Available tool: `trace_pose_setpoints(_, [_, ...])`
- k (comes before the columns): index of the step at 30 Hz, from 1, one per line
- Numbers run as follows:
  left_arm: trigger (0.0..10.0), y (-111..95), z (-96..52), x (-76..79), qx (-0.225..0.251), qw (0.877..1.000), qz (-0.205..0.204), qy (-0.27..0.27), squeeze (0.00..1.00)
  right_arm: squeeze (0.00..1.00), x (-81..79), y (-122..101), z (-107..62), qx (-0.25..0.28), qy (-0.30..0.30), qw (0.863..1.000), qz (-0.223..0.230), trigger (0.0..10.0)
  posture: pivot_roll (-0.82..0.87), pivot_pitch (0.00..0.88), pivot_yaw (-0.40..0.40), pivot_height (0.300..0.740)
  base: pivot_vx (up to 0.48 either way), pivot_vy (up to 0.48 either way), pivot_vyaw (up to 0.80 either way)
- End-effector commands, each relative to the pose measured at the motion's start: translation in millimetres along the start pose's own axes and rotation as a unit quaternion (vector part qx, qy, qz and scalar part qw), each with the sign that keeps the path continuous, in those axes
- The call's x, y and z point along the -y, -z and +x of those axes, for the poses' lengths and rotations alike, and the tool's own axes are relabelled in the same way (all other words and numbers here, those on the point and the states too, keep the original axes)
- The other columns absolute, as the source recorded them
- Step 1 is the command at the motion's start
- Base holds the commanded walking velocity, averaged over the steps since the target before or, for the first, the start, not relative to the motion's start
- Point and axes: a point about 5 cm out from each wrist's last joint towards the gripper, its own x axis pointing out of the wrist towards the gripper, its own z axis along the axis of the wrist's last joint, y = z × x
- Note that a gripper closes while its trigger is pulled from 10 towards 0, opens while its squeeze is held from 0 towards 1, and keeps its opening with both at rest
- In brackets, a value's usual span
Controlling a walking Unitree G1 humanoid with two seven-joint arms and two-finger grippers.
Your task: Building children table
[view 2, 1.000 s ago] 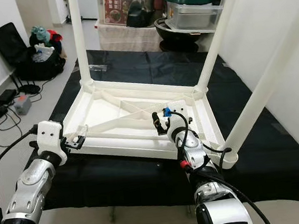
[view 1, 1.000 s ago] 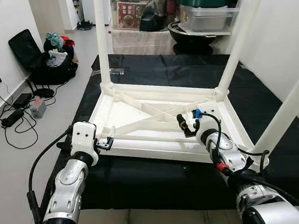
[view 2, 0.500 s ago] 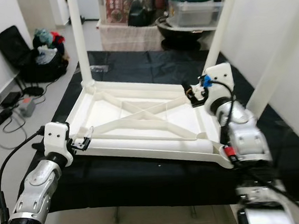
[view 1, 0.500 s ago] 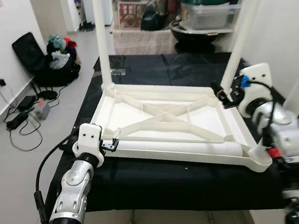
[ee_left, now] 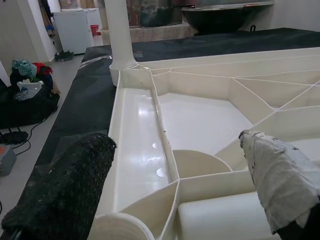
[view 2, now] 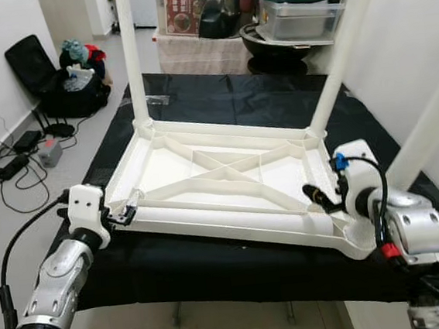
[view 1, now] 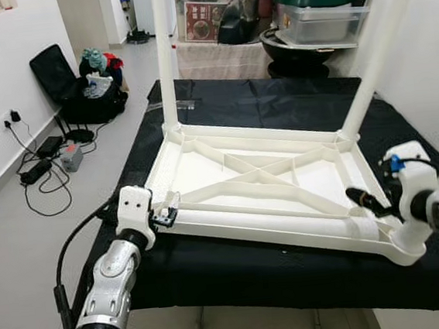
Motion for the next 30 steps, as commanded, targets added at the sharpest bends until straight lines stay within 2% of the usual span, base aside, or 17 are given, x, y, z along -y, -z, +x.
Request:
trace_pose_setpoints(1, [10.0,2,0.1,-0.6,-0.002,1.0,0.005,-0.003,0.0,0.0,2.6,2,-5.8,-0.007,0.011,1.0,0.013,10.0,-0.02,0.0,-0.091,0.74,0.0,0.0,0.0])
trace_pose_setpoints(3, [10.0,2,1.7,3.3,-0.002,1.0,0.003,0.0,0.0,0.0,-11.5,-7,-12.3,-0.003,-0.001,1.0,0.009,10.0,-0.03,0.0,-0.087,0.74,0.0,0.0,0.0])
trace_pose_setpoints(4, [10.0,2,2.5,6.3,-0.001,1.0,0.001,0.004,0.0,0.0,-25.6,-18,-19.6,0.008,-0.02,1.0,0.01,10.0,-0.04,0.0,-0.087,0.74,0.0,0.0,0.0])
trace_pose_setpoints(9, [10.0,3,2.2,6.4,-0.001,1.0,0.001,0.004,0.0,0.0,-36.8,-34,-29.6,0.012,-0.04,0.999,0.032,10.0,-0.04,0.0,-0.091,0.74,0.0,0.0,0.0])
trace_pose_setpoints(12, [10.0,4,1.7,5.5,-0.002,1.0,0.002,0.003,0.0,0.0,-36.4,-34,-31.6,0.005,-0.034,0.999,0.038,10.0,-0.05,0.0,-0.095,0.74,0.0,0.0,0.0])
trace_pose_setpoints(19, [10.0,5,1.9,6.9,-0.003,1.0,0.0,-0.001,0.0,0.0,-26.1,-13,-35.4,-0.041,0.025,0.998,0.044,10.0,-0.06,0.0,-0.099,0.74,0.0,0.0,0.0])
trace_pose_setpoints(23, [10.0,5,1.0,8.4,-0.002,1.0,-0.002,-0.002,0.0,0.0,-32.9,8,-34.3,-0.064,0.034,0.994,0.076,10.0,-0.05,0.0,-0.101,0.74,0.0,0.0,0.0])
trace_pose_setpoints(30, [10.0,4,1.7,3.3,-0.002,1.0,0.001,-0.004,0.0,0.0,-38.6,23,-26.2,-0.08,0.045,0.989,0.119,10.0,-0.05,0.0,-0.097,0.74,0.0,0.0,0.0])
